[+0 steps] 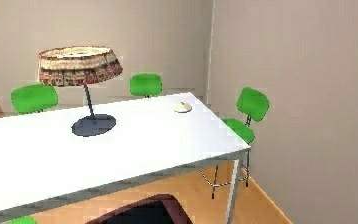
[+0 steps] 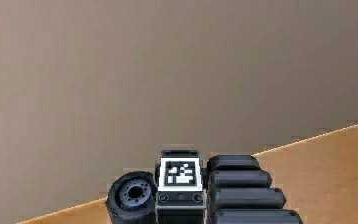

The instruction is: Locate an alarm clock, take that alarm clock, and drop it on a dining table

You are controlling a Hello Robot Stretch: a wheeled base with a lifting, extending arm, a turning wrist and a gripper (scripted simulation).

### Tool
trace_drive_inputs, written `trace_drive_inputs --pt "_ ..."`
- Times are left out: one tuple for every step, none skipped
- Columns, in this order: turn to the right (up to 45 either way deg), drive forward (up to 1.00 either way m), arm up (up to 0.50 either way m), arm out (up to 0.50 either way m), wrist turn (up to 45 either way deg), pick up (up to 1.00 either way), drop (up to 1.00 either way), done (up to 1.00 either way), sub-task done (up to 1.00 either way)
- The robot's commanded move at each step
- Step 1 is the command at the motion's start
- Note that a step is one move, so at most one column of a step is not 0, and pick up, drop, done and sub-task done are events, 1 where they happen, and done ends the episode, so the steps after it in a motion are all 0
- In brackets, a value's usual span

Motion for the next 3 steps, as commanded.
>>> trace_drive_inputs --pt "3.0 0.0 0.0 0.0 0.0 0.0 0.0 0.0 0.0" --pt "0.0 0.15 0.0 0.0 0.0 0.0 0.0 0.0 0.0" --pt "45.0 0.0 0.0 0.0 0.0 0.0 0.0 0.0 0.0"
